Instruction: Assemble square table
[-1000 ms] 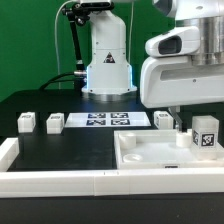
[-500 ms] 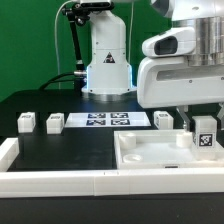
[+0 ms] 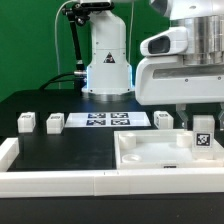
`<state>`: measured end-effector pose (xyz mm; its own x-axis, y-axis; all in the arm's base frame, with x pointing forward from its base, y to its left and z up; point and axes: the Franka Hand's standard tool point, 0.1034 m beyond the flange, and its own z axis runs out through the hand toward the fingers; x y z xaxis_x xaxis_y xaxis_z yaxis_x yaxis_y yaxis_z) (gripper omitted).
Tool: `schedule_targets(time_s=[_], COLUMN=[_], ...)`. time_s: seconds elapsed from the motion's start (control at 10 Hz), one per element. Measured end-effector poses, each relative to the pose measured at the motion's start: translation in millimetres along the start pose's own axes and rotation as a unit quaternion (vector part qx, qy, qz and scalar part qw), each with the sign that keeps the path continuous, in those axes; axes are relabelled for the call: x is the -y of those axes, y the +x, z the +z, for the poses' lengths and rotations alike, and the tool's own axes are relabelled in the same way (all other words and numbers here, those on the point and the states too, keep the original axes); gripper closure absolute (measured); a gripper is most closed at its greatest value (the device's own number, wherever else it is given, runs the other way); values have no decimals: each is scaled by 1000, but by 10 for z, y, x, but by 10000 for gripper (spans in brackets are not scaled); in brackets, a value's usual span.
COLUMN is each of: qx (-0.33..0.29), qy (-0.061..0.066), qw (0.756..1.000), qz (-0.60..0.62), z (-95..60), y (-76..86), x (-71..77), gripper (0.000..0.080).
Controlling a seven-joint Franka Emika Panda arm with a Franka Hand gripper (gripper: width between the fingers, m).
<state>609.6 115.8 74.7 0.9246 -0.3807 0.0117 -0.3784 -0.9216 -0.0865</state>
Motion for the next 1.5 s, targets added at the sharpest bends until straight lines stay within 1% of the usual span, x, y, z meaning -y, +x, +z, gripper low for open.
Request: schedule_targets(time_s=[0.1, 0.4, 0.6, 0.7, 0.8, 0.9, 1.0, 1.1, 1.2, 1.3, 1.5], qx=[0, -9, -12, -12, -11, -11, -11, -12, -13, -14, -13], qy=[-3, -6, -11, -11, -11, -11, -9, -7, -5, -2, -4], qw=[999, 993, 987, 988, 988, 988, 989, 992, 995, 997, 997], qz=[37, 122, 157, 156, 156, 155, 145, 125, 96, 78, 80], z=[13, 7, 0, 1, 4, 4, -16, -66, -139, -195, -163], y=[6, 70, 101, 106, 101, 99, 90, 84, 82, 81, 75], x=[-49, -161, -226, -234, -228, -224, -200, -178, -173, -169, -174], gripper=[505, 502, 499, 498, 341, 341, 213, 213, 160, 160, 151])
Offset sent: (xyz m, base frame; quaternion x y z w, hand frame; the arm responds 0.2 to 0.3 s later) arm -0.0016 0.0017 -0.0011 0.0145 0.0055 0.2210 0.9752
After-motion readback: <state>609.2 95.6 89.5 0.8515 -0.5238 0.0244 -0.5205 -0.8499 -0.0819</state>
